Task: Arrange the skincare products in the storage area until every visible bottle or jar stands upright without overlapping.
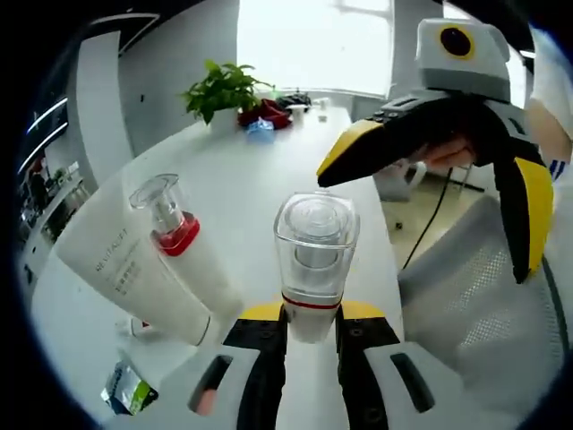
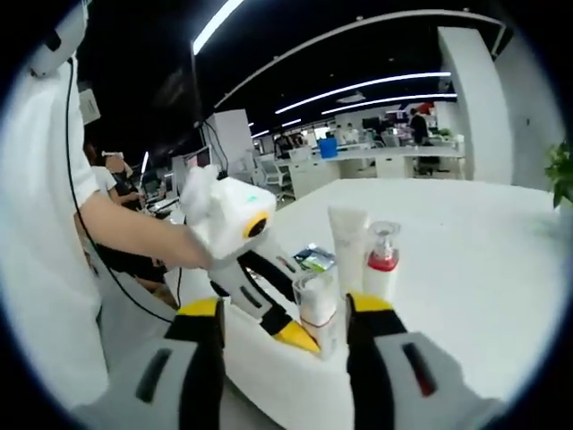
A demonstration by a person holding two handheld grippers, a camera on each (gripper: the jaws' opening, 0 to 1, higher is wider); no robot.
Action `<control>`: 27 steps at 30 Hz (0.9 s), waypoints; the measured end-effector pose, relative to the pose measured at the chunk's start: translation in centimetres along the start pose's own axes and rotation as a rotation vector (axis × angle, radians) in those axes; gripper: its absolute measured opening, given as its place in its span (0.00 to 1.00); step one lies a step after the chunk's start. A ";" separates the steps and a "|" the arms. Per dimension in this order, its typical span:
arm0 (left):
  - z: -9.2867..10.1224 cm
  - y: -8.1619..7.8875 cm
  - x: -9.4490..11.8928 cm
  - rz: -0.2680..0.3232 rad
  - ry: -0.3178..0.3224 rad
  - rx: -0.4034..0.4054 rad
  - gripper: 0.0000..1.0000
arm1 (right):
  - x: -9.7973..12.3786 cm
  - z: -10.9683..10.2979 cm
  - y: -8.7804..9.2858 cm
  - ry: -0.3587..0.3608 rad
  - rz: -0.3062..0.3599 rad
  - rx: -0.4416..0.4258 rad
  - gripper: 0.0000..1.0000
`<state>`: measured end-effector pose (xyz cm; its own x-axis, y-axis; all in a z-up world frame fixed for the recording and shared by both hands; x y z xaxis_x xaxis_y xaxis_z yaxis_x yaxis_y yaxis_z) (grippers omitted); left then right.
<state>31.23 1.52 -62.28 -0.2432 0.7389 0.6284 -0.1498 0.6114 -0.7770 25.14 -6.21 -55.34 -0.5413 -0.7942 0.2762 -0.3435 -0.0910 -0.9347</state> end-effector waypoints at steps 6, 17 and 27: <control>-0.8 0.7 -1.0 0.005 -0.008 0.007 0.17 | -0.1 0.3 0.9 0.012 -0.014 -0.026 0.55; -1.8 0.9 -2.7 0.045 -0.011 0.021 0.17 | 0.0 0.8 1.6 0.042 -0.007 -0.062 0.56; -2.6 1.5 -3.6 0.025 -0.009 -0.018 0.17 | 0.2 1.2 2.3 0.066 -0.015 -0.092 0.56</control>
<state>34.41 0.50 -65.62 -0.2551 0.7517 0.6082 -0.1261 0.5978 -0.7917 25.20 -7.28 -57.75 -0.5838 -0.7517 0.3067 -0.4189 -0.0447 -0.9069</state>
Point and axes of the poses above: the point that each gripper's makers call its tool centre point, and the gripper's own axes: x roughly backward along the fingers, z roughly to its right, y roughly out of its underside, the point moved 6 cm from there along x, roughly backward along the fingers, and after that the axes turned 7 degrees about -y, right-handed, at the moved point
